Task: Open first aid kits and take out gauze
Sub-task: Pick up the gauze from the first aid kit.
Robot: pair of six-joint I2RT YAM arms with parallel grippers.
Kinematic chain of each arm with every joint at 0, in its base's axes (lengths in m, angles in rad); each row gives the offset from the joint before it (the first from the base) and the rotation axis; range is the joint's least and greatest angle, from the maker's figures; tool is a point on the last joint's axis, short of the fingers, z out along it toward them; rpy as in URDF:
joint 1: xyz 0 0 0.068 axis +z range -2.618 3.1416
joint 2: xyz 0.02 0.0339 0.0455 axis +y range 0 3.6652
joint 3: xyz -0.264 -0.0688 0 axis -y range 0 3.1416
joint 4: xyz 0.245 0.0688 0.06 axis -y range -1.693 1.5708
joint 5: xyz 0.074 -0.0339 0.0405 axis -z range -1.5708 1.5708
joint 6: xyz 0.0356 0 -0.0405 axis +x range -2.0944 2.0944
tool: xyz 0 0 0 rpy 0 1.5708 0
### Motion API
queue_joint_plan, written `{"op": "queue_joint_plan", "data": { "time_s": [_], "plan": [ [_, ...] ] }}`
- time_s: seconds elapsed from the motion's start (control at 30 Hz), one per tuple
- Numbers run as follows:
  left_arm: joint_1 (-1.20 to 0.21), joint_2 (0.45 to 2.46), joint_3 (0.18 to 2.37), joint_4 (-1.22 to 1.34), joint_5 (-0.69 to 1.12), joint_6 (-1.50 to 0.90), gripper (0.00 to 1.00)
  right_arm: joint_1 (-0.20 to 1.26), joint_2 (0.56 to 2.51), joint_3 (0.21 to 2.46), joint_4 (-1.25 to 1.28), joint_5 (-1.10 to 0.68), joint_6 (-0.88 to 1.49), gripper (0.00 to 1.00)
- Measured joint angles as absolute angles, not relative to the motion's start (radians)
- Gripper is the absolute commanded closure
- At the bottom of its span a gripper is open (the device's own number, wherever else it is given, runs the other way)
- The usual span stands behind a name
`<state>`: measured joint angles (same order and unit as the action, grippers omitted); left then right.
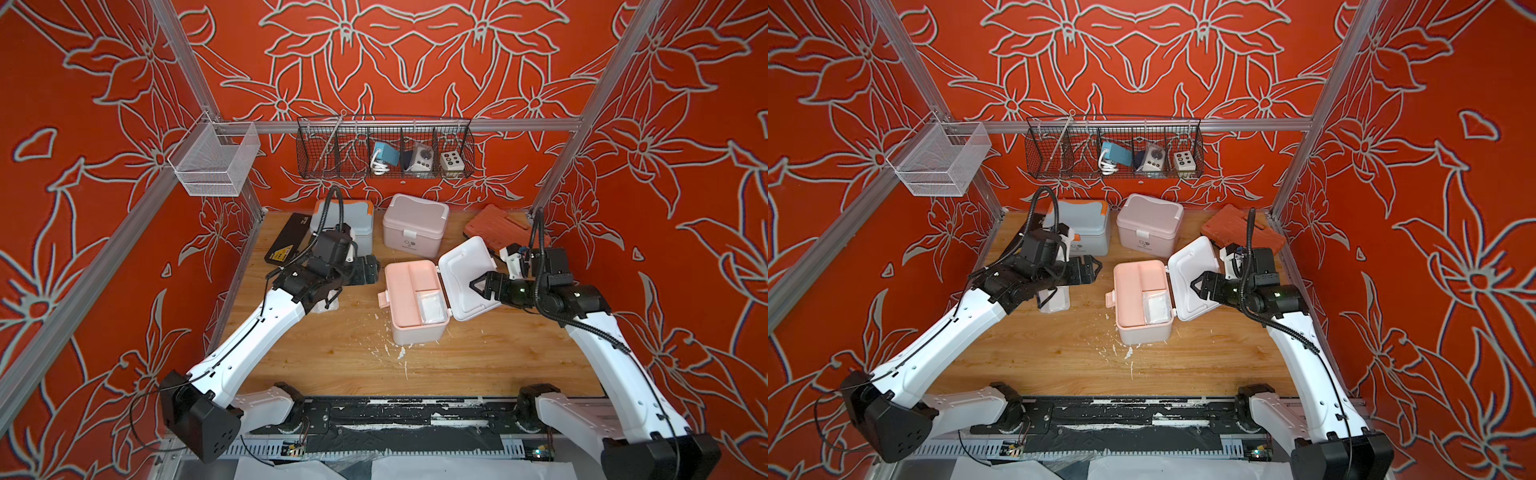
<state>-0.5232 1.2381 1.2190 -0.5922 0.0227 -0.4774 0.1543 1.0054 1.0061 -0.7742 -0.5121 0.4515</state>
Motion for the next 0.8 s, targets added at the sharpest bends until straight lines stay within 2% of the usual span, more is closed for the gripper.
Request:
{"op": "queue_joint_plan", "data": {
  "time_s": [0.43, 0.67, 0.8],
  "plan": [
    [-0.937, 1.388, 1.269, -0.622, -0.067, -0.611, 0.43, 0.154, 1.005, 1.006, -0.776, -0.492, 0.447, 0.17],
    [-0.982, 1.452, 1.231, -0.612, -0.068, -0.658, 0.66, 0.154, 1.006, 1.006, -0.776, -0.49, 0.442, 0.18],
    [-0.982, 1.488, 1.232, -0.604, -0.076, -0.665, 0.7, 0.154, 1.006, 1.006, -0.776, -0.489, 0.44, 0.18]
  ]
}}
